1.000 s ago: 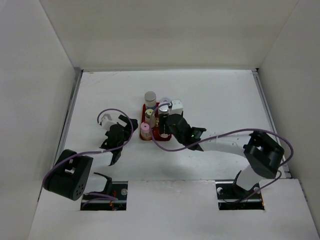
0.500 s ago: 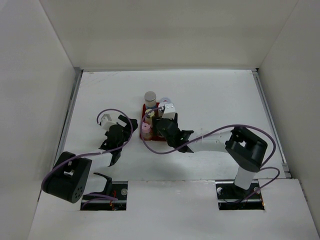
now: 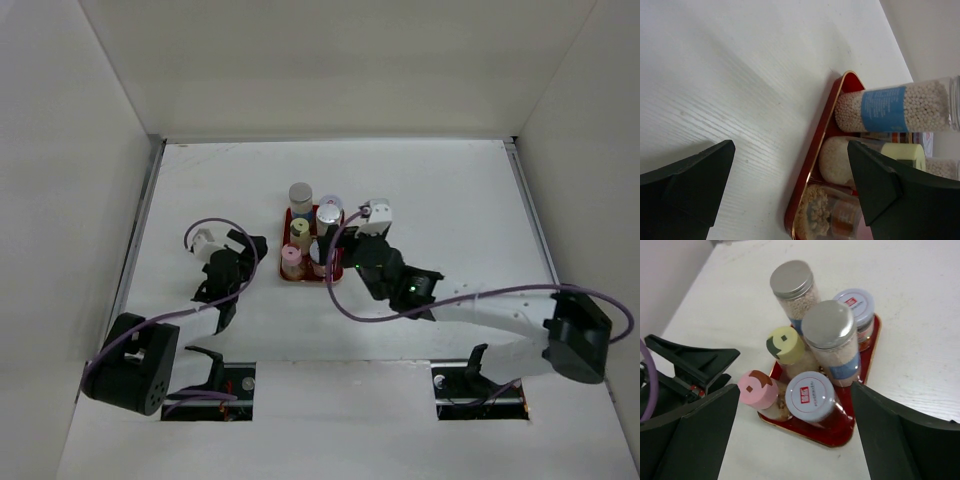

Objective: Organize the condiment bottles

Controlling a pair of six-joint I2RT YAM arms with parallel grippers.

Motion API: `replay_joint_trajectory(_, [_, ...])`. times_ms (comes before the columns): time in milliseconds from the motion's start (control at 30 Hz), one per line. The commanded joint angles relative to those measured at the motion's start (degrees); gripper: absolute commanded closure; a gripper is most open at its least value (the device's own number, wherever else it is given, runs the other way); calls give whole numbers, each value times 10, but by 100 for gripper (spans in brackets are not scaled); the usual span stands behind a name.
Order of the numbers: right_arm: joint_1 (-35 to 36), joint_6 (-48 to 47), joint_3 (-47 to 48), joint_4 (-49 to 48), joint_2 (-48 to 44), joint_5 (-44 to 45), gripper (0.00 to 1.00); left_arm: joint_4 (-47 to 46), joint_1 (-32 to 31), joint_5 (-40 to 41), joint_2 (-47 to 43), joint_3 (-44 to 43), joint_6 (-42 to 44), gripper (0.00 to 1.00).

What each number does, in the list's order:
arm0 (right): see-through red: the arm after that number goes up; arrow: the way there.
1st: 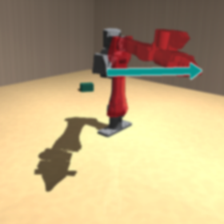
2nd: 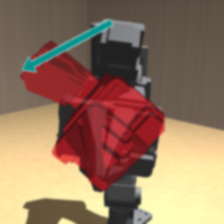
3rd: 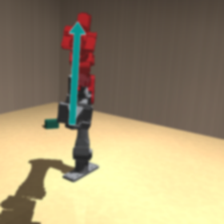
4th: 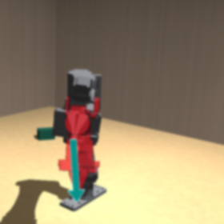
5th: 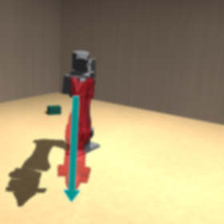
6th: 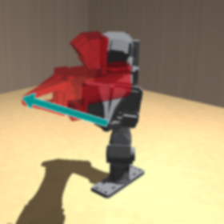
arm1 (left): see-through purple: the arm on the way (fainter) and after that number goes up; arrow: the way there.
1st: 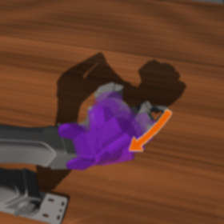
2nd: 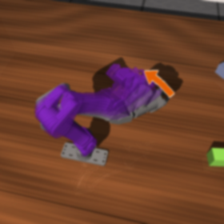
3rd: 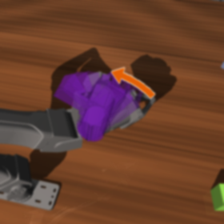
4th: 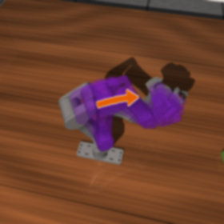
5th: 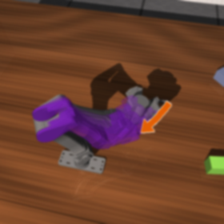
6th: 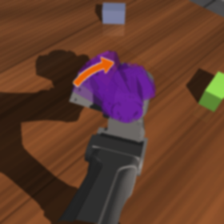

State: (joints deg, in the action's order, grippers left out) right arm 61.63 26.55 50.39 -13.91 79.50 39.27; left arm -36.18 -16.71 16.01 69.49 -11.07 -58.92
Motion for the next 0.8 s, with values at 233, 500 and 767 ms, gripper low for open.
replay_joint_trajectory(233, [-188, 53, -172, 13, -173, 19, 0, 5, 40, -76, -4, -24, 35, 0])
replay_joint_trajectory(500, [-251, 60, -156, -18, -81, -8, 0, 126, 65, -39, 9, -74, 57, 0])
replay_joint_trajectory(767, [-248, 46, -173, -42, -41, -6, 0, 163, 74, -41, 22, -104, 78, 0])
